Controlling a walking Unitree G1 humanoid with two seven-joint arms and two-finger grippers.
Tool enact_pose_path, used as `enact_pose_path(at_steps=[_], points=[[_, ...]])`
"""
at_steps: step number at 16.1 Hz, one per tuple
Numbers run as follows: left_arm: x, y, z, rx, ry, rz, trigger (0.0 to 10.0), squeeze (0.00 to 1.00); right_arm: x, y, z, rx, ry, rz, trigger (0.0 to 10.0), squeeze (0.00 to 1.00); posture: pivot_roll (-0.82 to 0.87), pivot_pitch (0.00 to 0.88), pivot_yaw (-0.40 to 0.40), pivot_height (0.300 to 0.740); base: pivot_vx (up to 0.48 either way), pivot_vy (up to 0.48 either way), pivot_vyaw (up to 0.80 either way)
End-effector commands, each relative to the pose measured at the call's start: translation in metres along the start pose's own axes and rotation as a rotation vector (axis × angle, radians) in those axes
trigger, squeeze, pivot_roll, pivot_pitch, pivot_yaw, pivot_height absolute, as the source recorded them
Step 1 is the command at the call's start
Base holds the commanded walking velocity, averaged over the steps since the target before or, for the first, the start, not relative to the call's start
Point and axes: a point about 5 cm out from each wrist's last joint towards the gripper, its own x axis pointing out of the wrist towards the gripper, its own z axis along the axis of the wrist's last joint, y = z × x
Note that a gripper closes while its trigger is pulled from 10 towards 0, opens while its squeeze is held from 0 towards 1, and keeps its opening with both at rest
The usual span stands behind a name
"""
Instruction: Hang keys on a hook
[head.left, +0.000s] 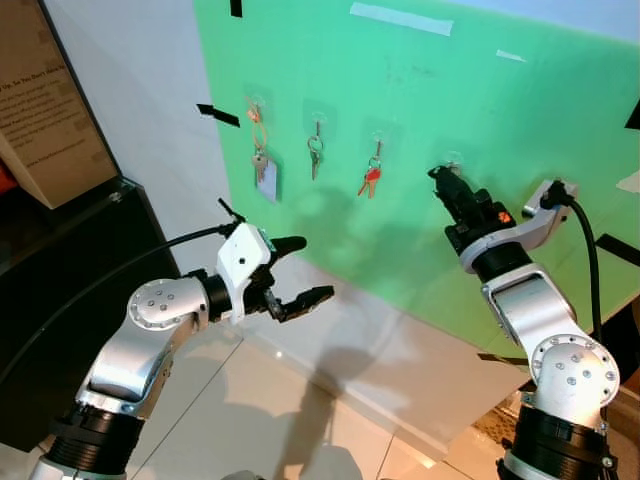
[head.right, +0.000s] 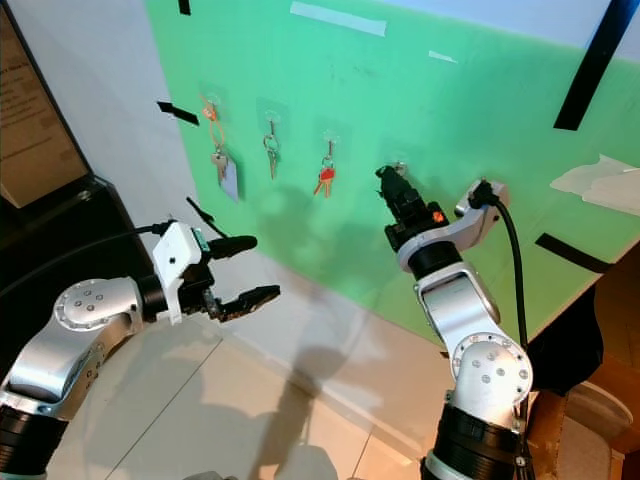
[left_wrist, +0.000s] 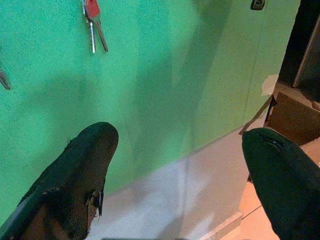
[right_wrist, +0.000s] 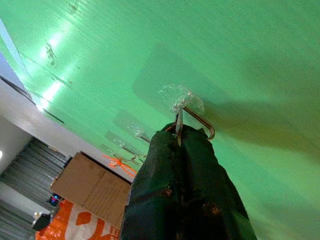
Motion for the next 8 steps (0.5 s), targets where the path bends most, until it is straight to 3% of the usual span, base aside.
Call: enact_pose_path(at_steps=[1, 5, 8], points=[[0.001, 0.001, 0.001, 0.011, 0.008, -0.009, 10.0, 0.55, 0.0, -0.004, 0.004, 0.018, -0.005, -0.027, 10.0, 0.0, -0.15, 0.0, -0.005, 0.74, 0.0, 0.0, 0.0], [0.001, 0.001, 0.001, 0.012, 0.007, -0.009, 10.0, 0.54, -0.004, 0.0, 0.004, -0.003, 0.003, 0.005, 10.0, 0.0, -0.15, 0.0, -0.004, 0.74, 0.0, 0.0, 0.0], [0.002, 0.001, 0.002, 0.011, 0.006, -0.012, 10.0, 0.54, -0.009, 0.013, 0.01, -0.042, -0.024, 0.106, 10.0, 0.0, -0.15, 0.0, -0.006, 0.74, 0.0, 0.0, 0.0]])
